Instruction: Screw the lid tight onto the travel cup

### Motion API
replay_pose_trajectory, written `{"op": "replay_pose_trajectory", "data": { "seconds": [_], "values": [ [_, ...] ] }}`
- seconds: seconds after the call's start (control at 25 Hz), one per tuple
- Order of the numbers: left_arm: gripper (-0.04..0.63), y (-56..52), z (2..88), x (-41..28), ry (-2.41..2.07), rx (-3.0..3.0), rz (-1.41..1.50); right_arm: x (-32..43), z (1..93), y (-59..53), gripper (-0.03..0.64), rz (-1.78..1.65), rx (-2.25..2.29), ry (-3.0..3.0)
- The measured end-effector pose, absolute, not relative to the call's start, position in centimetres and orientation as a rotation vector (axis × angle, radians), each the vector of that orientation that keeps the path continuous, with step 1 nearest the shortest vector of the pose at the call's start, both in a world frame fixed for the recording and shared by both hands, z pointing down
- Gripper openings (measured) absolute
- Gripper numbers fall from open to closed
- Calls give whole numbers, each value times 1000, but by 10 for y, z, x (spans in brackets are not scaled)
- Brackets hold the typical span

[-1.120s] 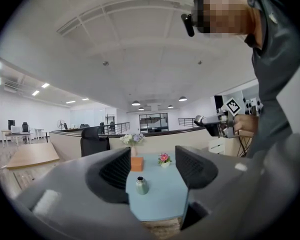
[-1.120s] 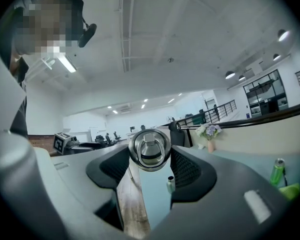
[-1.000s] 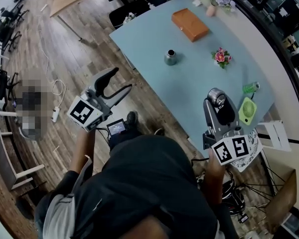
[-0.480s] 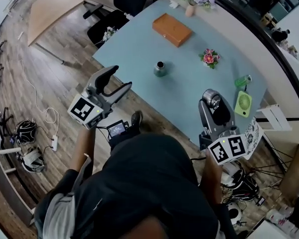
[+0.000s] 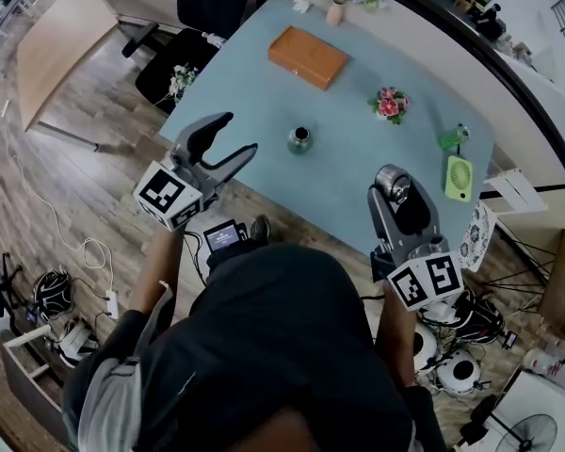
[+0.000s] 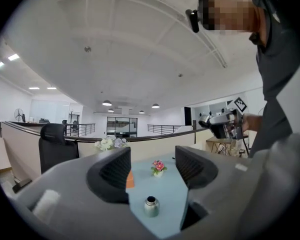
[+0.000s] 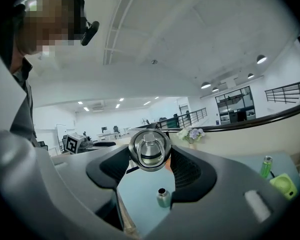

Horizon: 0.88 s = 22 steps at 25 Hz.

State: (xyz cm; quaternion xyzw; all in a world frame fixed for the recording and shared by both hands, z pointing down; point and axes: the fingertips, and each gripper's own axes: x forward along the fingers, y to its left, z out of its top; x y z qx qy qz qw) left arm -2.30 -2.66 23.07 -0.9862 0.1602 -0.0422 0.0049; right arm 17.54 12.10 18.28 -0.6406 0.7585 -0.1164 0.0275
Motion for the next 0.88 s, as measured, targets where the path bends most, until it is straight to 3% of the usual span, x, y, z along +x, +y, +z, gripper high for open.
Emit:
{"op": "replay_pose_trajectory", "data": {
  "seconds": [0.88],
  "values": [
    [331, -86, 284, -23, 211, -3148, -204, 119, 199, 65, 255, -465, -2085, 2267]
  ]
}}
